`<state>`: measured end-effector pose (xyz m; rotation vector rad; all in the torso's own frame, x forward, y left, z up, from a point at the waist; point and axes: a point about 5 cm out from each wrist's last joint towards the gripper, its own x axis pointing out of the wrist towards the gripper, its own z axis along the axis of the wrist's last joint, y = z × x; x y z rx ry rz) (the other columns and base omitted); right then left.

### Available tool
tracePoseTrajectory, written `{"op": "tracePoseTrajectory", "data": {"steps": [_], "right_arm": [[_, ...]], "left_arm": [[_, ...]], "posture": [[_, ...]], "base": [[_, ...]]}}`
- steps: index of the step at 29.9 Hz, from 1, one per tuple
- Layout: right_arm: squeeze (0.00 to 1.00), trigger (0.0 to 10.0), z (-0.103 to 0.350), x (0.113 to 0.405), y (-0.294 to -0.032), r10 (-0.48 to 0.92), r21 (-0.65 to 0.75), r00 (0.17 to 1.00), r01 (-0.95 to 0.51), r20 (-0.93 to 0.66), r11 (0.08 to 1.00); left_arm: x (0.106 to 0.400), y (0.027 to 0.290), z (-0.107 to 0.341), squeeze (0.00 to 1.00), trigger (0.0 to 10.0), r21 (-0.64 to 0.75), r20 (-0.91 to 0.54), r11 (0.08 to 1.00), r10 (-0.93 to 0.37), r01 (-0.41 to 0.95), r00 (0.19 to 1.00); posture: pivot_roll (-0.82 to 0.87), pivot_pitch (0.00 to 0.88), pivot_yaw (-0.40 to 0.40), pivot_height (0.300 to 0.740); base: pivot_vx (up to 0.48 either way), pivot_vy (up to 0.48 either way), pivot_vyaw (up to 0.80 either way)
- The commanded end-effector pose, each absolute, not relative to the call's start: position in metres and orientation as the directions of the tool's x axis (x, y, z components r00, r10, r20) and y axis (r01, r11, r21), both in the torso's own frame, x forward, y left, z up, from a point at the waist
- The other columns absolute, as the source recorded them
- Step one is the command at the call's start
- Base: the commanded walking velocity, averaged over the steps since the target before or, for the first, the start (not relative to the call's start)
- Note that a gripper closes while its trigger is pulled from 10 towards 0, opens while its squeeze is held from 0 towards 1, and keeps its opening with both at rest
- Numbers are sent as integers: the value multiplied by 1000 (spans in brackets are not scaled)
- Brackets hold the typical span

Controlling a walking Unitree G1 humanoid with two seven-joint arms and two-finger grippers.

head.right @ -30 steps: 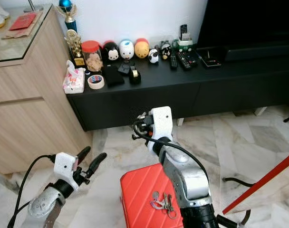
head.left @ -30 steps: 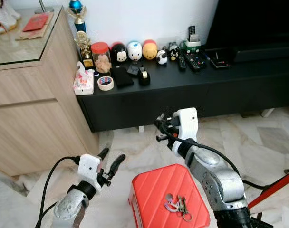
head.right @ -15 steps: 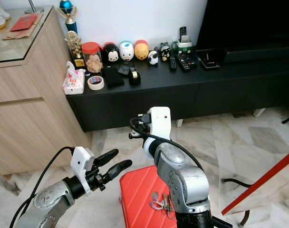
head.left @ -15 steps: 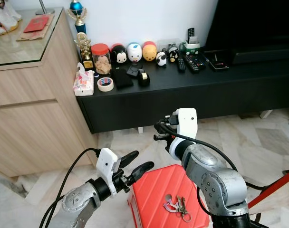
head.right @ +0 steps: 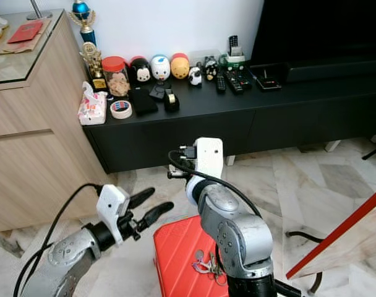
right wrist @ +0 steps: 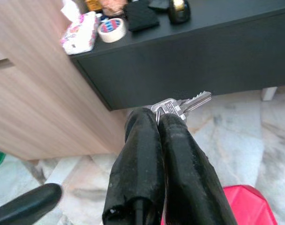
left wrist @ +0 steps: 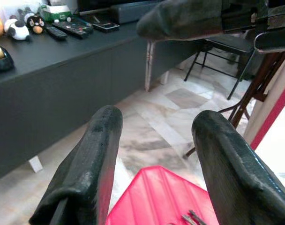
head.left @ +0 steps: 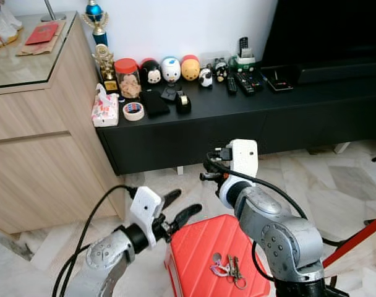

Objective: Hang keys on a hook

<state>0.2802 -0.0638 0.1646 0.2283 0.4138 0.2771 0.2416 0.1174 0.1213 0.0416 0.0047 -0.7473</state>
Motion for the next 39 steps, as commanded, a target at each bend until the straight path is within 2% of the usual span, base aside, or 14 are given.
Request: {"op": "tracePoseTrajectory", "data": {"steps": [1,6,14,18,32,39], "right_arm": [[0,10000,164,264,-17,413,519,835,-186,-363,834],[0,10000,165,263,-13,414,527,830,-177,-374,831],[0,10000,171,261,15,550,620,767,-262,-331,739],[0,10000,166,264,18,554,607,761,-273,-338,746],[0,10000,166,263,38,646,691,702,-307,-301,655],[0,10000,171,263,42,659,699,698,-321,-281,638]], "left_arm": [[242,116,117,0,10000,53,-35,732,-678,679,734],[248,118,117,0,10000,86,-36,749,-657,657,753],[261,120,114,0,10000,86,-10,803,-591,589,807],[261,120,113,0,10000,78,-9,801,-595,593,804],[263,124,105,0,10000,86,-30,808,-583,583,812],[261,123,100,0,10000,90,-52,803,-586,588,808]], "posture": [[87,41,-33,723],[88,47,-34,723],[86,60,-38,723],[86,60,-38,723],[86,73,-38,723],[87,72,-39,723]], "base": [[0,0,0],[0,0,0],[0,0,0],[0,0,0],[0,0,0],[0,0,0]]}}
